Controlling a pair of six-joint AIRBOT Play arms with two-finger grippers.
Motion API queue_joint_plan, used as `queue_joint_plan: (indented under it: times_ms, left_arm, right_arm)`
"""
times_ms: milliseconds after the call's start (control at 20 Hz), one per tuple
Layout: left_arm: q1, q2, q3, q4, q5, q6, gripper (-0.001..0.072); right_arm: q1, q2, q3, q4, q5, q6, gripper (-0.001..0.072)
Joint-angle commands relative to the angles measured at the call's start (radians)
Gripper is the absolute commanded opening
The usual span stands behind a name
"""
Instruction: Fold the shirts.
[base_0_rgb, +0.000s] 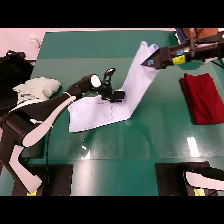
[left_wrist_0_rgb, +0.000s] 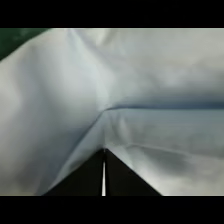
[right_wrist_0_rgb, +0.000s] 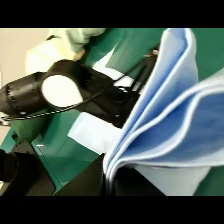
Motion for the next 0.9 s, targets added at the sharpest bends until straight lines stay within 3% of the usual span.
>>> queue_joint_plan:
  times_ms: [0, 300, 350, 400, 450, 700, 850]
  left_arm:
    - [0.099, 0.061, 0.006, 0.060, -0.085, -0.022, 0.0022]
    - [0.412, 0.403, 0.006, 0.350, -0.170, -0.042, 0.0023]
    - [0.445, 0.448, 0.006, 0.375, -0.169, -0.042, 0.0023]
    - [0.470, 0.486, 0.006, 0.390, -0.170, -0.042, 0.0023]
    - [0.486, 0.510, 0.006, 0.393, -0.171, -0.042, 0.0024]
    - [0.491, 0.525, 0.005, 0.362, -0.189, -0.042, 0.0023]
    - [0.449, 0.521, -0.002, 0.362, -0.180, -0.040, 0.0023]
  right_arm:
    - [0.133, -0.006, 0.016, 0.002, -0.089, 0.020, 0.0019]
    - [0.487, -0.168, 0.017, 0.032, -0.344, -0.004, 0.0019]
    - [0.545, -0.211, 0.017, 0.058, -0.401, -0.006, 0.0071]
    - [0.593, -0.250, 0.017, 0.091, -0.450, -0.027, 0.0322]
    - [0.626, -0.288, 0.027, 0.110, -0.471, -0.038, 0.0468]
    - [0.526, -0.326, 0.067, -0.056, -0.230, -0.036, 0.0447]
    - [0.367, -0.247, -0.089, -0.143, -0.209, -0.035, 0.0447]
